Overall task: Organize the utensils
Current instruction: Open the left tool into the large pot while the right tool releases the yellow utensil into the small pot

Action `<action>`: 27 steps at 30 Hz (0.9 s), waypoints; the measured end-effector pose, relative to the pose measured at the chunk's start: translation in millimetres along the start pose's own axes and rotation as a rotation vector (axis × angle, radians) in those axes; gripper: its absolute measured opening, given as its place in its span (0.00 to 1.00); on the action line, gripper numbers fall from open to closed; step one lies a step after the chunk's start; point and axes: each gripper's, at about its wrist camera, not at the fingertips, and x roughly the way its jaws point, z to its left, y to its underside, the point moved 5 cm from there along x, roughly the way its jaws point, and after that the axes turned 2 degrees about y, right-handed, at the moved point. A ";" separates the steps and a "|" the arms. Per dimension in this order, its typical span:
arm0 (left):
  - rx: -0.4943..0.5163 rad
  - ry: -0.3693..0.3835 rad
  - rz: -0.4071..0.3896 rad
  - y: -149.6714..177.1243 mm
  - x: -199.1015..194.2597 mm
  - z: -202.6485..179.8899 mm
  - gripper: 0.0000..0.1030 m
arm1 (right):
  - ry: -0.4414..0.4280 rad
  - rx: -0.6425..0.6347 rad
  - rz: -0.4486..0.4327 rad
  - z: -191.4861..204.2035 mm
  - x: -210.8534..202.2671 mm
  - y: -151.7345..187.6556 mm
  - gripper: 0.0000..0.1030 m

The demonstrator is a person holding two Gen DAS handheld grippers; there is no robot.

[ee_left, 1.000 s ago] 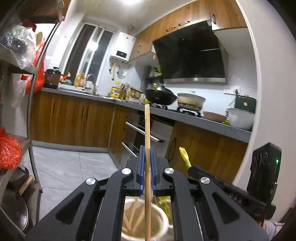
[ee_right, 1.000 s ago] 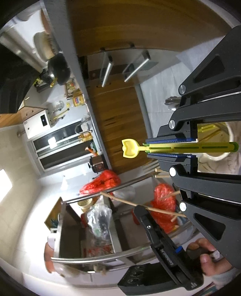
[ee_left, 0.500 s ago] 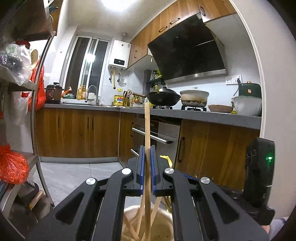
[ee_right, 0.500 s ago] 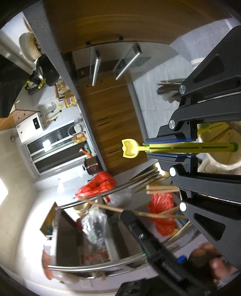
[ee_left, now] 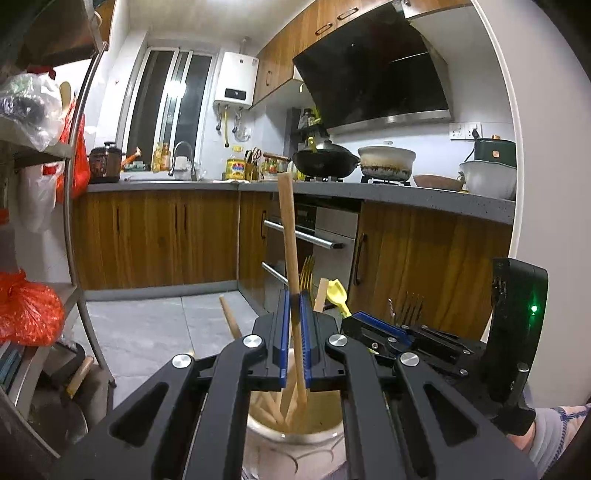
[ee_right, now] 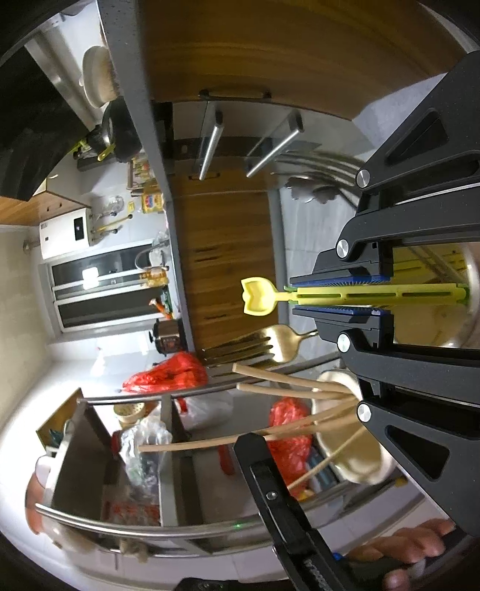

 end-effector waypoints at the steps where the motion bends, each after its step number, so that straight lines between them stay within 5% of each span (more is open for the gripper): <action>1: 0.002 -0.005 0.008 1.1 -0.2 0.3 0.05 | -0.001 -0.003 0.000 0.3 -3.3 0.6 0.10; 18: 0.034 -0.011 0.087 12.4 -3.9 -9.5 0.05 | 0.007 0.007 0.148 -4.3 -19.4 21.5 0.13; 22: 0.033 -0.015 0.089 11.4 -10.0 -11.3 0.05 | 0.008 0.004 0.120 -5.6 -28.8 17.9 0.23; 27: 0.028 -0.009 0.087 10.8 -25.6 -16.1 0.05 | 0.012 0.007 0.086 -9.3 -48.3 12.3 0.23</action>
